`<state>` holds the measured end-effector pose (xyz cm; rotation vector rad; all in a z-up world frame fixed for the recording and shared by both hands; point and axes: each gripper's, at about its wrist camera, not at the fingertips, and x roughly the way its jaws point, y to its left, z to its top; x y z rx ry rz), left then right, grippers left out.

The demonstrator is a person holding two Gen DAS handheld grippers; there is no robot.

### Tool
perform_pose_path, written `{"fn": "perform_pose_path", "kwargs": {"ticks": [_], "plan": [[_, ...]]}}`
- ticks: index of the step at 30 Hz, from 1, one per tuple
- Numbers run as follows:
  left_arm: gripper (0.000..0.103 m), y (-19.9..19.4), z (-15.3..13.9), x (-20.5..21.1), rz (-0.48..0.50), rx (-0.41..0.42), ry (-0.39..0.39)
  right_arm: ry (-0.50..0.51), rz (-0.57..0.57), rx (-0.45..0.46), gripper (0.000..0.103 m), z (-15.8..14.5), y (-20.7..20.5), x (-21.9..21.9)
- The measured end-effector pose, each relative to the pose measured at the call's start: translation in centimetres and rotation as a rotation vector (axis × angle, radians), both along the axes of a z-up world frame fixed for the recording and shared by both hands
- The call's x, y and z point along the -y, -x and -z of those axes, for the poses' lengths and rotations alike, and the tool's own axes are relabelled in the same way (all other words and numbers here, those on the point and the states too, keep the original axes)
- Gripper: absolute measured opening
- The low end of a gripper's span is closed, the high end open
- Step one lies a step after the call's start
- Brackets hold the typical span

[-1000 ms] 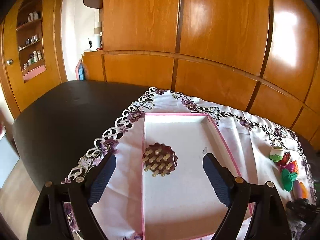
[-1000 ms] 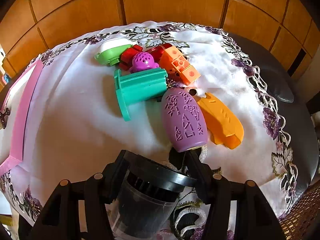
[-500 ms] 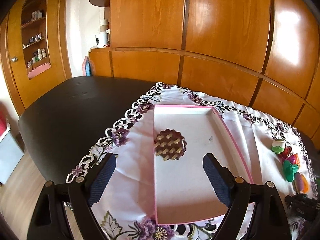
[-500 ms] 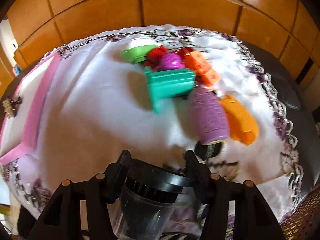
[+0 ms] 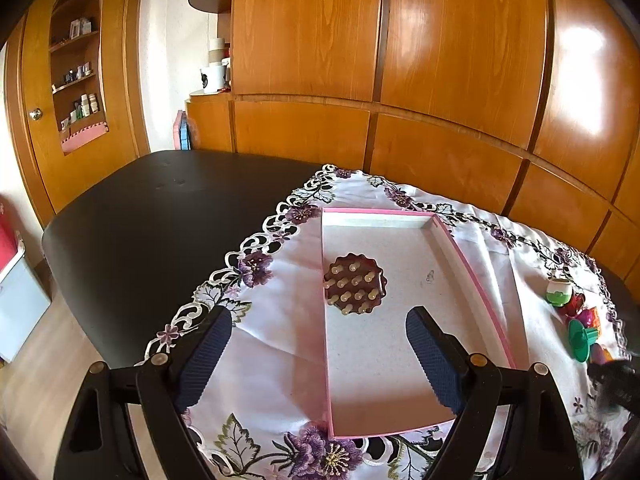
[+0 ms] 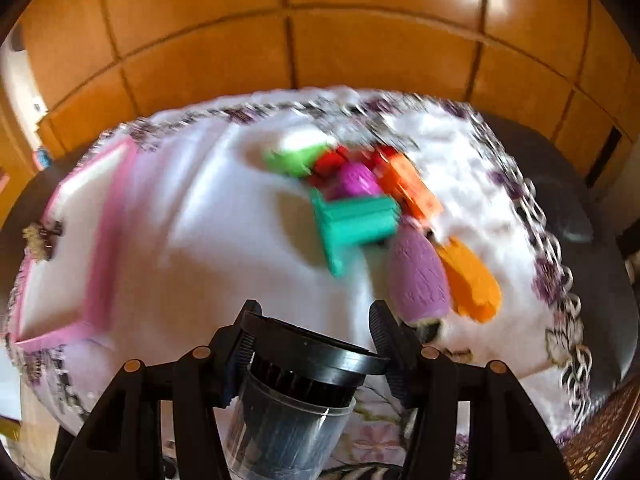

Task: Organize rigid objects
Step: 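Carry the black cup into the tray and release it beside the roller with the right gripper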

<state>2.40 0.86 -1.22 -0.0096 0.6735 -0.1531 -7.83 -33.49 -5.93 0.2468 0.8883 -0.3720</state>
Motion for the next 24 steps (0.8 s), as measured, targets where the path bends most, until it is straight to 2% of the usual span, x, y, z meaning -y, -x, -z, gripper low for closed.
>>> {"fn": "perform_pose_path", "kwargs": {"ticks": [17, 24], "plan": [[0.089, -0.3, 1.3, -0.5, -0.013, -0.038, -0.010, -0.054, -0.371, 0.103, 0.057, -2.8, -5.6, -10.3], [0.089, -0.7, 2.0, -1.6, -0.041, -0.061, -0.011, -0.079, -0.475, 0.084, 0.057, -2.7, -8.4, -13.5]]}}
